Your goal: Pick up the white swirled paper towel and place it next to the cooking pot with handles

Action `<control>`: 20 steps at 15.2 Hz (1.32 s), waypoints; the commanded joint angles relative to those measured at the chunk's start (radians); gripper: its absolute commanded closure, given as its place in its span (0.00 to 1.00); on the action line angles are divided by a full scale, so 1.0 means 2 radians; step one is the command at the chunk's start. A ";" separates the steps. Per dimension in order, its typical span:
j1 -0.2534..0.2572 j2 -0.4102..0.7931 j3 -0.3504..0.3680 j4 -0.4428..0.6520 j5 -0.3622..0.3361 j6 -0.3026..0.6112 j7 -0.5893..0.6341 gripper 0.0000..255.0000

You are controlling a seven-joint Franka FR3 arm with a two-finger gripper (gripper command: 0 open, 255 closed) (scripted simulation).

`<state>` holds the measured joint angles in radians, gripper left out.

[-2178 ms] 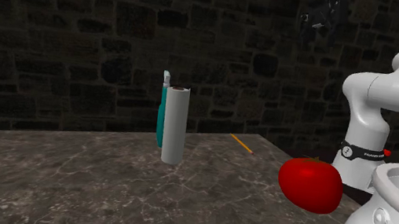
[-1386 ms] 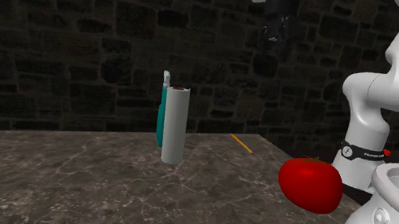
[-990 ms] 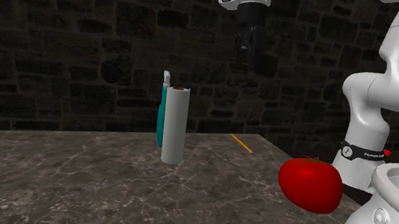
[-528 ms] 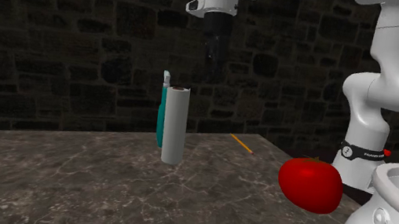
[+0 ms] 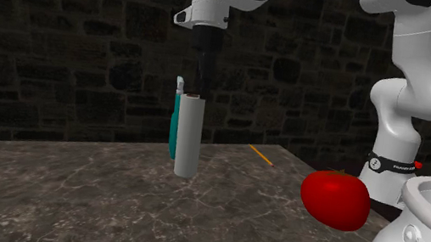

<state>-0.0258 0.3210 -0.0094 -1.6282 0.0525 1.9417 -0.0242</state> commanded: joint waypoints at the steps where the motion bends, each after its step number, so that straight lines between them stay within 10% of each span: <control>1: 0.000 0.003 0.000 -0.009 0.000 0.013 0.000 0.00; 12: 0.001 0.010 0.000 -0.025 0.001 0.035 -0.001 0.00; 13: 0.001 0.010 0.000 -0.025 0.001 0.035 -0.001 1.00; 20: 0.001 0.010 0.001 -0.024 0.001 0.034 0.000 1.00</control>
<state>-0.0248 0.3402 -0.0095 -1.6758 0.0527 2.0106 -0.0249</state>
